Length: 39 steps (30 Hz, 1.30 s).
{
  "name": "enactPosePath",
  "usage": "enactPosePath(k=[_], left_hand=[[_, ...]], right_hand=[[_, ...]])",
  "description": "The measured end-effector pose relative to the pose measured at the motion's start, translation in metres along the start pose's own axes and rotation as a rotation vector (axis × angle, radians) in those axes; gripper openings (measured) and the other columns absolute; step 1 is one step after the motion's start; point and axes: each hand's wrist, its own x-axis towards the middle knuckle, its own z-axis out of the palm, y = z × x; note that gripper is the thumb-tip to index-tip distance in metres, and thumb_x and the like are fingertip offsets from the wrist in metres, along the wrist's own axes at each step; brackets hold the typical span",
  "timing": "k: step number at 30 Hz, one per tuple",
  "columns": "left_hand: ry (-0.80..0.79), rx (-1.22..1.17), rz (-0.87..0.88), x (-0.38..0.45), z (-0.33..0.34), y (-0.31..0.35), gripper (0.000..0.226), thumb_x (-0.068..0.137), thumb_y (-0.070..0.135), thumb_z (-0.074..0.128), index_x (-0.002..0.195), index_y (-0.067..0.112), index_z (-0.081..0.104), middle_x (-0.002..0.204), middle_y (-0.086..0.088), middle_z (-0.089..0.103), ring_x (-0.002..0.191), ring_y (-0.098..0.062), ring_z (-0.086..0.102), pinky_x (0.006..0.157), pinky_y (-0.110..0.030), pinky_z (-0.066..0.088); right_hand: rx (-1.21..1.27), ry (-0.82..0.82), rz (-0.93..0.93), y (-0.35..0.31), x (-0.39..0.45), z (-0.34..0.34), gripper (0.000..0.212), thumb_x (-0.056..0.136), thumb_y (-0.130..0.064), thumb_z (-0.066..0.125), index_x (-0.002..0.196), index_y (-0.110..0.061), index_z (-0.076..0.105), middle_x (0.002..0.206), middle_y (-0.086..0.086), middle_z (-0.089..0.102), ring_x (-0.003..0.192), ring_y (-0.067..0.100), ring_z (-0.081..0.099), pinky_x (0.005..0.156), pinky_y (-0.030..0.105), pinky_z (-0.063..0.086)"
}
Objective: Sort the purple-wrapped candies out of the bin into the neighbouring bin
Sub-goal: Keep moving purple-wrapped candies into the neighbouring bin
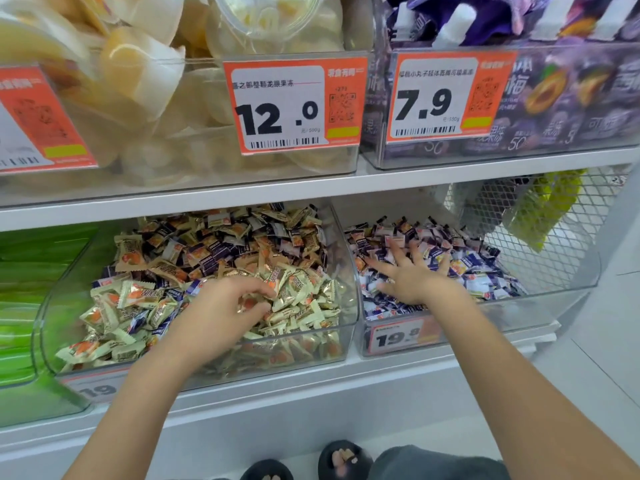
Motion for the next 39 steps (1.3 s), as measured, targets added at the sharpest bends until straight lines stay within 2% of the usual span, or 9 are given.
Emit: enactPosePath(k=[3, 5, 8, 10, 14, 18, 22, 27, 39], left_hand=[[0.046, -0.004, -0.047, -0.01, -0.012, -0.008, 0.016, 0.088, 0.024, 0.064, 0.094, 0.04, 0.066, 0.094, 0.035, 0.051, 0.059, 0.025, 0.048, 0.055, -0.004, 0.033], [0.102, -0.028, -0.092, -0.019, -0.021, -0.016, 0.019, 0.088, 0.017, 0.064, 0.094, 0.034, 0.068, 0.09, 0.03, 0.058, 0.063, 0.019, 0.053, 0.052, -0.005, 0.036], [0.225, -0.036, -0.167, -0.038, -0.036, -0.028, 0.021, 0.085, 0.005, 0.064, 0.092, 0.024, 0.072, 0.085, 0.017, 0.066, 0.078, 0.006, 0.058, 0.062, -0.005, 0.038], [0.307, -0.04, -0.226, -0.052, -0.043, -0.035, 0.028, 0.082, -0.001, 0.062, 0.088, 0.024, 0.071, 0.082, 0.013, 0.067, 0.076, 0.002, 0.058, 0.062, -0.005, 0.037], [0.374, -0.046, -0.326, -0.075, -0.05, -0.05, 0.034, 0.078, -0.009, 0.06, 0.083, 0.023, 0.07, 0.078, 0.011, 0.066, 0.071, 0.004, 0.056, 0.059, -0.006, 0.037], [0.361, -0.022, -0.381, -0.079, -0.056, -0.063, 0.031, 0.077, -0.009, 0.06, 0.086, 0.018, 0.072, 0.078, 0.007, 0.066, 0.071, 0.0, 0.058, 0.063, -0.015, 0.042], [0.283, -0.037, -0.397, -0.077, -0.059, -0.071, 0.03, 0.075, -0.005, 0.067, 0.087, 0.022, 0.07, 0.081, 0.006, 0.066, 0.074, -0.004, 0.06, 0.073, -0.026, 0.05], [0.245, -0.054, -0.385, -0.074, -0.062, -0.077, 0.031, 0.076, -0.001, 0.069, 0.083, 0.029, 0.065, 0.08, 0.012, 0.062, 0.074, 0.001, 0.057, 0.066, -0.015, 0.046], [0.27, -0.066, -0.398, -0.072, -0.059, -0.073, 0.026, 0.078, 0.002, 0.065, 0.089, 0.024, 0.07, 0.084, 0.009, 0.065, 0.077, -0.006, 0.06, 0.077, -0.031, 0.053]], right_hand=[[0.212, 0.212, -0.004, -0.007, -0.017, -0.007, 0.04, 0.102, -0.044, 0.029, 0.141, -0.049, 0.033, 0.156, -0.006, 0.026, 0.146, 0.03, 0.01, 0.103, 0.072, -0.008], [0.324, 0.44, -0.03, -0.02, -0.033, -0.021, 0.033, 0.102, -0.033, 0.034, 0.124, -0.035, 0.058, 0.12, -0.004, 0.064, 0.121, 0.027, 0.049, 0.108, 0.068, 0.002], [0.341, 0.79, -0.164, -0.064, -0.059, -0.036, 0.029, 0.097, -0.021, 0.04, 0.11, -0.023, 0.066, 0.099, 0.003, 0.07, 0.095, 0.029, 0.06, 0.091, 0.047, 0.044], [0.349, 0.932, -0.339, -0.102, -0.072, -0.037, 0.024, 0.094, -0.017, 0.046, 0.105, -0.019, 0.067, 0.094, 0.003, 0.068, 0.093, 0.026, 0.057, 0.074, 0.038, 0.048], [0.319, 0.706, -0.644, -0.167, -0.069, -0.022, 0.018, 0.092, -0.016, 0.055, 0.107, -0.021, 0.065, 0.1, -0.004, 0.062, 0.101, 0.017, 0.051, 0.08, 0.041, 0.05], [0.132, 0.292, -0.672, -0.204, -0.044, -0.009, 0.058, 0.081, -0.038, 0.071, 0.134, -0.027, 0.048, 0.134, 0.0, 0.054, 0.123, 0.023, 0.047, 0.099, 0.045, 0.044], [0.01, 0.283, -0.632, -0.221, -0.019, 0.002, 0.076, 0.075, -0.053, 0.069, 0.142, -0.032, 0.038, 0.144, 0.002, 0.045, 0.135, 0.034, 0.031, 0.109, 0.05, 0.031], [0.08, 0.225, -0.646, -0.227, 0.001, -0.002, 0.095, 0.068, -0.045, 0.078, 0.147, -0.032, 0.028, 0.15, 0.007, 0.036, 0.136, 0.032, 0.032, 0.112, 0.044, 0.031], [0.22, 0.219, -0.825, -0.228, 0.005, -0.002, 0.03, 0.083, -0.028, 0.07, 0.111, -0.025, 0.059, 0.119, -0.004, 0.059, 0.109, 0.018, 0.053, 0.093, 0.041, 0.044]])
